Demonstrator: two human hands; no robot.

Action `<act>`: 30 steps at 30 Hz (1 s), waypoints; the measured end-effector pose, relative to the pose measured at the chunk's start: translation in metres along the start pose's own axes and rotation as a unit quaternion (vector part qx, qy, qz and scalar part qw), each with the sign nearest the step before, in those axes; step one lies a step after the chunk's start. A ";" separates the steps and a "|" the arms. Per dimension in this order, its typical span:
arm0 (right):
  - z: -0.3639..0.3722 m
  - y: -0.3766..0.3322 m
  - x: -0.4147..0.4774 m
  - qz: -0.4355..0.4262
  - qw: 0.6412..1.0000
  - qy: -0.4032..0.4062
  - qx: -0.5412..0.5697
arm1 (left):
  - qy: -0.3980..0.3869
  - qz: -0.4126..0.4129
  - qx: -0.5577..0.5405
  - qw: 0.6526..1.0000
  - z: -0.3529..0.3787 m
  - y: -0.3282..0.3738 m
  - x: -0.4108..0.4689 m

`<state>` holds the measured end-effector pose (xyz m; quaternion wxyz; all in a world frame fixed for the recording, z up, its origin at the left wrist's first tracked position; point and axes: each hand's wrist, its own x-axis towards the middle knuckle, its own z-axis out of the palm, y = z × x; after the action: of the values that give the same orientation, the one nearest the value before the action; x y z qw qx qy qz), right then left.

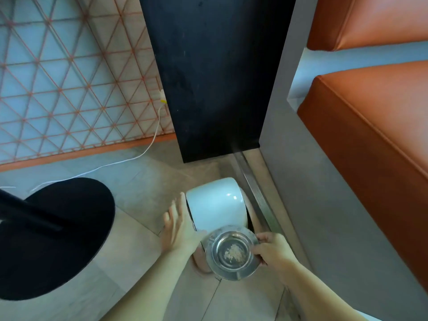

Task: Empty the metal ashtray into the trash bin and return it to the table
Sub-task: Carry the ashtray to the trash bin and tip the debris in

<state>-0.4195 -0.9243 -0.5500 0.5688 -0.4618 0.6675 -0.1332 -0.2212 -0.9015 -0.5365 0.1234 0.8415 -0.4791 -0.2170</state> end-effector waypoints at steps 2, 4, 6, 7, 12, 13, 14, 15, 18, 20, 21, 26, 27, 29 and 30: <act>0.003 0.002 0.007 -0.001 1.000 0.012 -0.004 | 0.018 0.015 -0.006 1.000 0.007 -0.001 0.005; 0.006 0.004 0.012 0.000 1.000 0.021 -0.003 | 0.038 0.030 -0.009 0.999 0.012 -0.003 0.008; 0.010 0.003 0.015 -0.004 0.999 0.031 -0.004 | 0.056 0.032 -0.048 0.997 0.014 -0.003 0.011; 0.012 0.001 0.017 -0.009 0.999 0.039 -0.006 | 0.061 0.025 -0.079 0.995 0.015 -0.003 0.012; 0.027 -0.012 0.033 -0.035 0.996 0.055 -0.054 | 0.051 0.050 -0.151 0.986 0.020 -0.013 0.012; 0.031 -0.014 0.037 -0.038 0.996 0.053 -0.067 | 0.051 0.072 -0.149 0.985 0.021 -0.016 0.012; 0.035 -0.015 0.040 -0.044 0.994 0.051 -0.083 | 0.052 0.088 -0.146 0.984 0.021 -0.019 0.012; 0.039 -0.015 0.041 -0.058 0.991 0.048 -0.110 | 0.054 0.098 -0.143 0.983 0.022 -0.021 0.012; 0.050 -0.008 0.043 -0.121 0.963 0.010 -0.242 | 0.057 0.111 -0.142 0.982 0.023 -0.026 0.012; 0.056 -0.001 0.043 -0.192 0.906 -0.017 -0.376 | 0.061 0.120 -0.140 0.981 0.023 -0.028 0.012; 0.058 0.001 0.043 -0.231 0.868 -0.029 -0.438 | 0.063 0.124 -0.137 0.981 0.023 -0.029 0.012; 0.053 0.007 0.046 -0.275 0.785 -0.044 -0.554 | 0.085 0.141 -0.130 0.978 0.025 -0.029 0.011; 0.051 0.007 0.046 -0.281 0.791 -0.020 -0.543 | 0.088 0.141 -0.128 0.978 0.025 -0.029 0.011; 0.048 0.007 0.047 -0.329 0.777 0.028 -0.535 | 0.087 0.138 -0.123 0.979 0.026 -0.029 0.012; 0.048 0.006 0.047 -0.342 0.758 0.018 -0.555 | 0.086 0.135 -0.121 0.980 0.026 -0.029 0.012</act>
<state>-0.3764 -0.9404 -0.5988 0.1174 -0.8919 0.4316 0.0667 -0.2070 -0.8969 -0.5743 0.2931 0.7633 -0.5464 -0.1813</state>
